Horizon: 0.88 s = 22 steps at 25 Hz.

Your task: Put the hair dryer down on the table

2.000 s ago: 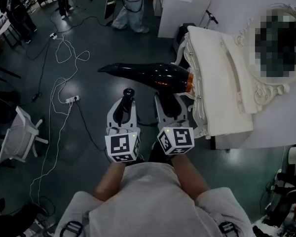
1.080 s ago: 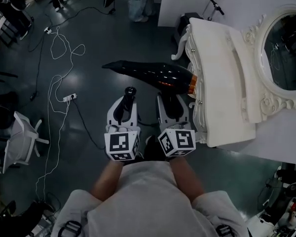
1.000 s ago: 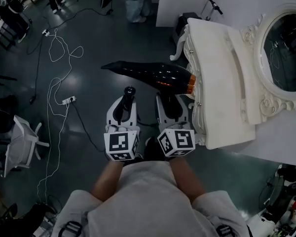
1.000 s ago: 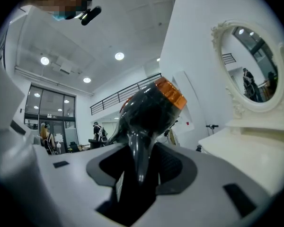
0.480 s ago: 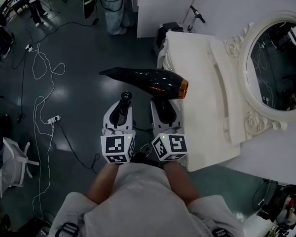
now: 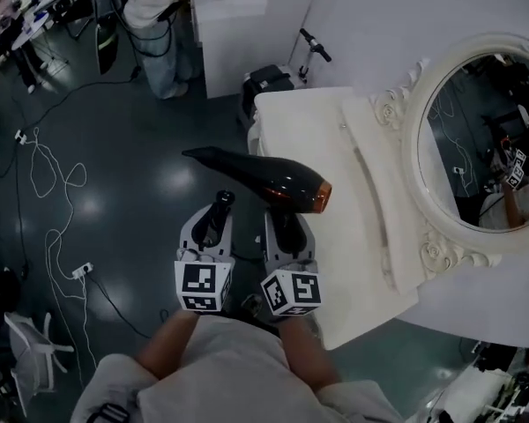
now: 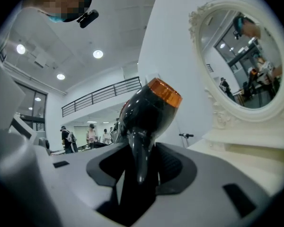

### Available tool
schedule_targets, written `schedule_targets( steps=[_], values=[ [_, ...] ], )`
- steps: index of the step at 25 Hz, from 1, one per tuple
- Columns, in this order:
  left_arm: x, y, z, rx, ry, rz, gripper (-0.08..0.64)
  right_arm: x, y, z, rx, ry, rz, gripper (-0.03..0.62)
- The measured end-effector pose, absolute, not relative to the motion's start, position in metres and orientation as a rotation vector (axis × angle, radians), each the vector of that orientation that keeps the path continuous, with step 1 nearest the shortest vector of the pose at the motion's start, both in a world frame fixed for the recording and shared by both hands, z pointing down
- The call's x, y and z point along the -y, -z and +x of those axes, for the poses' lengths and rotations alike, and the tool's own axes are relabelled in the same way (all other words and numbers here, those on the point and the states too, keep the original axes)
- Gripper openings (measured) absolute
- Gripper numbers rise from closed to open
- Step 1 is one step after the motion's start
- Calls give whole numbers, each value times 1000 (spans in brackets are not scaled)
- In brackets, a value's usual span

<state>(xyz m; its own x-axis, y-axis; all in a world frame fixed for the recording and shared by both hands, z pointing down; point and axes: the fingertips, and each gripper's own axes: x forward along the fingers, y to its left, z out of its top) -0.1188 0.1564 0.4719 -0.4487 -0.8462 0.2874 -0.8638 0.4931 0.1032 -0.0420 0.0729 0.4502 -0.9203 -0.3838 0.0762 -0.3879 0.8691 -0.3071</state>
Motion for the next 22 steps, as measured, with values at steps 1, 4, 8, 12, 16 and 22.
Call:
schedule_targets(
  steps=[1, 4, 8, 12, 16, 22],
  values=[
    [-142, -475, -126, 2412, -94, 1478, 100, -62, -452, -48, 3015, -497, 667, 186],
    [-92, -479, -145, 2307, -132, 1595, 100, -22, -457, -63, 2964, -510, 818, 186],
    [-25, -471, -167, 2145, -171, 1832, 100, 32, -453, -75, 2899, -522, 1101, 186],
    [13, -470, -178, 2046, -181, 1910, 100, 60, -448, -78, 2851, -530, 1237, 185],
    [31, -465, -175, 1974, -196, 1984, 100, 68, -445, -73, 2809, -532, 1332, 184],
    [46, -472, -171, 1806, -219, 2055, 101, 73, -440, -78, 2719, -454, 1365, 184]
  ],
)
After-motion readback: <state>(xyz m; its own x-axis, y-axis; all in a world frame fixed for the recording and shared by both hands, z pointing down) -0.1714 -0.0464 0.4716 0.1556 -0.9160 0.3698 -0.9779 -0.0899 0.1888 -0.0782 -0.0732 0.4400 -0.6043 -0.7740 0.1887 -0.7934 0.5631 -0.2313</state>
